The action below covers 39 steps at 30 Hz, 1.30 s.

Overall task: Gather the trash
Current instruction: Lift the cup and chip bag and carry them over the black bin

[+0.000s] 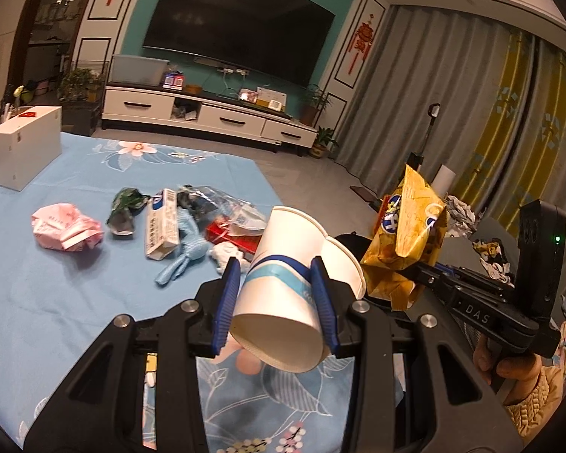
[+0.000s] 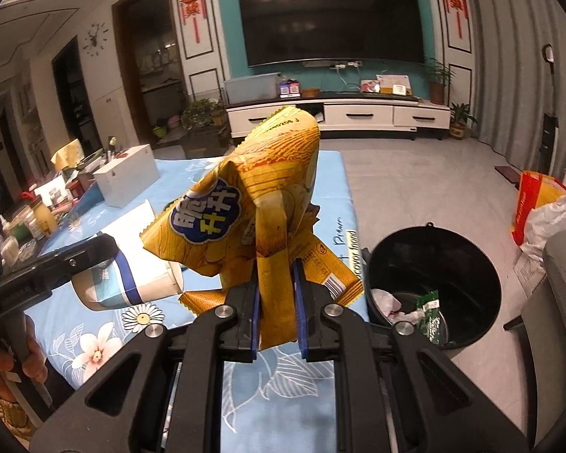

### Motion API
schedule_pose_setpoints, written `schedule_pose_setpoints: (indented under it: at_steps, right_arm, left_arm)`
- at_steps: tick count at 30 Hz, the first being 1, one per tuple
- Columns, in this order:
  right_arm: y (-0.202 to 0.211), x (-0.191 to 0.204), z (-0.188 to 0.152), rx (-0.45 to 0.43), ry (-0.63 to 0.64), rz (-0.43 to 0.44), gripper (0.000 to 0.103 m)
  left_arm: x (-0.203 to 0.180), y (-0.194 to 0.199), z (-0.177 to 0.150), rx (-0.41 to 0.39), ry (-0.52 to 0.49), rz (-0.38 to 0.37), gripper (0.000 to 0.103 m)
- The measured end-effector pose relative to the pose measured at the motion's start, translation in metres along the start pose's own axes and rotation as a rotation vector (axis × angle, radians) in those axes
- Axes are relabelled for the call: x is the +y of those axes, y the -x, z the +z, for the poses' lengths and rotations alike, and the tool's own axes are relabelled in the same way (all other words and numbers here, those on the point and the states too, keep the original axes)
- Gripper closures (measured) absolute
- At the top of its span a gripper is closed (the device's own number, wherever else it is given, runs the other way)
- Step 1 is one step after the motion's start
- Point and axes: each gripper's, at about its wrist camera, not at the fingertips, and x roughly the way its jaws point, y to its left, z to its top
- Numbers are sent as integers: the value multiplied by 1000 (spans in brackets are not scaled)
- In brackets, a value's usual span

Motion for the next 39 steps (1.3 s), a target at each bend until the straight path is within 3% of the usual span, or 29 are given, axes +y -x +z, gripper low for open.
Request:
schedule_pose_setpoints:
  at_steps: [39]
  right_arm:
    - [-16, -58, -16, 11, -150, -60, 87]
  left_arm:
    - [-40, -62, 9, 88, -99, -43, 64]
